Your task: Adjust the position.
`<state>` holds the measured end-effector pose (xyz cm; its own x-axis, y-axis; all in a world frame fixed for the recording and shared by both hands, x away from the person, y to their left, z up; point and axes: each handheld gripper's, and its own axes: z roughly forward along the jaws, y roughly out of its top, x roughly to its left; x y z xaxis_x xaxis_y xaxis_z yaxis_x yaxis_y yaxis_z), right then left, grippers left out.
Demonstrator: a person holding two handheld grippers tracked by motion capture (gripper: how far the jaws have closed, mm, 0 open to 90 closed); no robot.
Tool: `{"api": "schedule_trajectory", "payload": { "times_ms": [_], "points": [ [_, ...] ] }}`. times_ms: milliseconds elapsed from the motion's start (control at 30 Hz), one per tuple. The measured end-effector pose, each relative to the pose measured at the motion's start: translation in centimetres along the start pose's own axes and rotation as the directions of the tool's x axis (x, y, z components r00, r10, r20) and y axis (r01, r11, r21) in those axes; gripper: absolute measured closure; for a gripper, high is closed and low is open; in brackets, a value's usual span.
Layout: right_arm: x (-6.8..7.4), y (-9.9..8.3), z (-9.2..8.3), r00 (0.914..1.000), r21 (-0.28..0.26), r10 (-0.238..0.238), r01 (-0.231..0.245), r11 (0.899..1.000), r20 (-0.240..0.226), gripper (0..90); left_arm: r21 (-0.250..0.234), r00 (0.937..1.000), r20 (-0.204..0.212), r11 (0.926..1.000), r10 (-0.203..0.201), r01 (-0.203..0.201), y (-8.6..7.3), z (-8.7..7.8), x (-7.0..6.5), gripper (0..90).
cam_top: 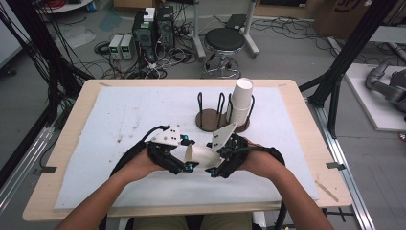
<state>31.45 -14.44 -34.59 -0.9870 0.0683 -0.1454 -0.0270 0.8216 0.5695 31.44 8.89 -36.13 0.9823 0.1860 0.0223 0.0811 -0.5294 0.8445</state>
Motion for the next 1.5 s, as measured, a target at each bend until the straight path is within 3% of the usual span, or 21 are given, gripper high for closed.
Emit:
{"api": "schedule_trajectory", "payload": {
  "times_ms": [133,400,500,967,1067,1133,1200,1333,1400,1500],
  "points": [
    [0.1,0.1,0.6,0.9999,0.033,-0.015,0.015,0.999,0.004,21.2,0.017,1.0,0.005,0.9999,-0.004,0.004,0.0,0.3,0.0,27.5],
    [0.3,0.4,1.4,0.9984,0.071,-0.055,0.054,0.996,0.014,30.2,0.023,0.9999,0.01,0.9997,-0.008,0.008,0.0,0.7,0.0,27.5],
    [0.4,0.4,1.5,0.9988,0.09,-0.044,0.042,0.995,0.021,33.8,0.028,0.9999,0.008,0.9996,-0.006,0.006,0.1,0.8,-0.1,27.5],
    [0.5,0.1,1.9,0.999,0.114,-0.022,0.018,0.993,0.04,34.9,0.026,0.9999,-0.003,0.9996,-0.01,0.01,0.2,1.3,-0.2,26.2],
    [0.5,0.0,1.9,0.9992,0.109,-0.013,0.008,0.994,0.039,34.7,0.014,0.9998,-0.004,0.9997,-0.021,0.021,0.2,1.4,-0.1,24.5],
    [0.4,-0.2,1.8,0.9994,0.085,0.01,-0.013,0.996,0.032,34.6,-0.019,0.9989,-0.005,0.9988,-0.046,0.046,0.1,1.3,0.0,21.4],
    [0.2,-0.7,1.8,0.999,0.063,0.03,-0.032,0.997,0.033,34.6,-0.067,0.9976,-0.004,0.9954,-0.069,0.069,-0.2,1.0,0.1,17.3],
    [0.0,-1.9,1.3,0.9948,0.015,0.091,-0.092,0.996,0.045,34.4,-0.149,0.9944,-0.019,0.9837,-0.104,0.1,-0.9,0.1,0.3,17.1],
    [-0.2,-2.6,1.1,0.9902,-0.013,0.128,-0.127,0.992,0.055,34.3,-0.2,0.991,-0.032,0.9723,-0.13,0.121,-1.3,-0.4,0.5,17.0],
    [-0.5,-3.8,0.9,0.9808,-0.068,0.187,-0.183,0.981,0.055,34.3,-0.279,0.9859,-0.04,0.9494,-0.163,0.145,-1.7,-1.2,0.6,17.0]
  ]
}}
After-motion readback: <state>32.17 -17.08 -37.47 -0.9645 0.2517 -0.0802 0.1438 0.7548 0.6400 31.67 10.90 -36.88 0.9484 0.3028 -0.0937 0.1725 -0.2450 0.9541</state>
